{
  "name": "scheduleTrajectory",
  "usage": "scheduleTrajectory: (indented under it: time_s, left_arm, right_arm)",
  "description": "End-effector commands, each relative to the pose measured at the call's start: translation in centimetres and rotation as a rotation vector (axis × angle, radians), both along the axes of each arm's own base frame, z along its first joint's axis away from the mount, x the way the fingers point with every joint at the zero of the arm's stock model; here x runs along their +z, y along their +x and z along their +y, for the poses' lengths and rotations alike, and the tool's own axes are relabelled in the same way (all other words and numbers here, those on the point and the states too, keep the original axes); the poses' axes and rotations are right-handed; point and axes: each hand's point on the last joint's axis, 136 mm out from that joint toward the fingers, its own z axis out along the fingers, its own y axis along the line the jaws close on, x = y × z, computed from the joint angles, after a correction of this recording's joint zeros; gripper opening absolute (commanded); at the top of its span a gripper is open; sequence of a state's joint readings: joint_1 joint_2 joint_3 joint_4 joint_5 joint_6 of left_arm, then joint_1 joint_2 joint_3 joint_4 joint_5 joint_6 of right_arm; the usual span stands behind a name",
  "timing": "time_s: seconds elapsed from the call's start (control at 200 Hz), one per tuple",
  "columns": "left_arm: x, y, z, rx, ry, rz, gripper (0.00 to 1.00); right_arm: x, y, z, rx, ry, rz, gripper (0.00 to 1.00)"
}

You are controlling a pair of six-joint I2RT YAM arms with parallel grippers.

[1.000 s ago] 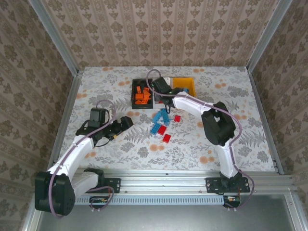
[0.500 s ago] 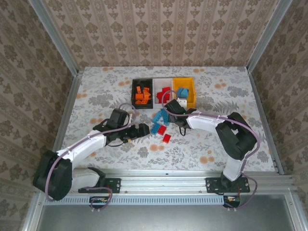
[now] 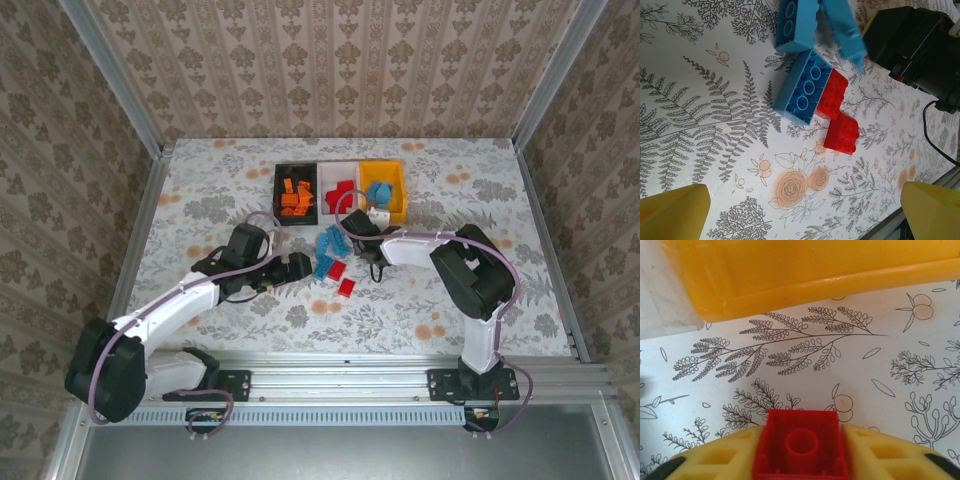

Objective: Sort the legos into containers by color

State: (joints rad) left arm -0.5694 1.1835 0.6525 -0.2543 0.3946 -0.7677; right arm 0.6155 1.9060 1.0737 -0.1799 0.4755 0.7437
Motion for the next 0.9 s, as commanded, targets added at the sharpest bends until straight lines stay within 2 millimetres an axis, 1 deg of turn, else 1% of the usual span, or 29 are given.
scheduleTrajectory:
  time_s: [0.0, 0.155, 0.24, 0.325, 0.39, 0.42, 0.43, 0.445, 0.46, 0.47, 0.495, 0.505, 0.52, 0.525, 0.58, 0.675, 0.72, 0.74, 0.795, 0.86, 0.895]
  left_arm:
    - [0.5, 0.2, -0.2, 0.008, -0.002, -0.01, 1.0]
    - [0.3, 0.6, 0.3, 0.019, 0.027, -0.028, 1.0]
    - [-0.3, 0.9, 1.2, 0.045, 0.056, -0.027, 1.0]
    - [-1.1, 1.2, 2.6, 0.102, 0.068, -0.009, 1.0]
    - [-2.1, 1.1, 3.6, 0.156, 0.065, 0.016, 1.0]
    - [-2.5, 1.1, 4.1, 0.179, 0.062, 0.026, 1.0]
    - [-2.5, 1.1, 4.2, 0.187, 0.06, 0.026, 1.0]
    - [-2.8, 1.0, 4.4, 0.196, 0.06, 0.03, 1.0]
    - [-3.1, 0.9, 4.6, 0.205, 0.059, 0.038, 1.0]
    - [-3.2, 0.8, 4.7, 0.211, 0.058, 0.041, 1.0]
    - [-3.5, 0.6, 4.9, 0.221, 0.057, 0.05, 1.0]
    - [-3.6, 0.6, 5.0, 0.224, 0.056, 0.051, 1.0]
    - [-3.7, 0.5, 5.1, 0.228, 0.056, 0.055, 1.0]
    - [-3.8, 0.4, 5.2, 0.229, 0.056, 0.057, 1.0]
    - [-4.1, -0.2, 5.4, 0.231, 0.061, 0.07, 1.0]
    - [-4.4, -1.3, 6.3, 0.234, 0.085, 0.078, 1.0]
    - [-4.2, -1.7, 6.5, 0.236, 0.082, 0.063, 1.0]
    - [-4.0, -1.8, 6.6, 0.236, 0.076, 0.052, 1.0]
    - [-3.4, -2.1, 6.9, 0.242, 0.065, 0.026, 1.0]
    - [-2.7, -2.3, 7.2, 0.248, 0.059, -0.003, 1.0]
    - [-2.3, -2.4, 7.3, 0.25, 0.053, -0.019, 1.0]
  right_arm:
    - [0.2, -0.9, -0.8, -0.017, 0.022, -0.016, 0.36]
    - [4.3, -1.7, -0.9, 0.016, 0.03, -0.092, 0.34]
    - [6.8, -1.8, -0.6, 0.052, 0.037, -0.135, 0.34]
    - [8.7, -1.2, 0.2, 0.092, 0.048, -0.165, 0.34]
    - [9.5, -0.2, 1.4, 0.137, 0.046, -0.173, 0.35]
    - [9.4, 0.3, 2.0, 0.161, 0.04, -0.164, 0.35]
    - [9.7, 0.6, 2.3, 0.165, 0.043, -0.167, 0.35]
    - [9.5, 0.8, 2.6, 0.179, 0.036, -0.157, 0.36]
    - [9.8, 1.2, 3.1, 0.189, 0.036, -0.158, 0.36]
    - [9.5, 1.4, 3.2, 0.195, 0.031, -0.149, 0.36]
    - [9.6, 2.0, 3.9, 0.204, 0.03, -0.143, 0.37]
    - [9.3, 2.1, 4.0, 0.209, 0.026, -0.133, 0.37]
    - [9.6, 2.4, 4.4, 0.215, 0.028, -0.133, 0.37]
    - [9.3, 2.5, 4.5, 0.217, 0.025, -0.127, 0.37]
    - [9.3, 3.7, 5.7, 0.236, 0.033, -0.12, 0.37]
    - [9.4, 6.0, 6.7, 0.237, 0.021, -0.129, 0.37]
    - [9.3, 7.0, 7.0, 0.24, 0.014, -0.127, 0.37]
    - [9.5, 7.6, 7.1, 0.24, 0.015, -0.132, 0.37]
    - [9.2, 8.9, 7.3, 0.234, 0.004, -0.123, 0.37]
    - [8.6, 10.1, 7.3, 0.223, -0.01, -0.106, 0.44]
    - [8.8, 10.7, 7.5, 0.227, -0.012, -0.106, 0.47]
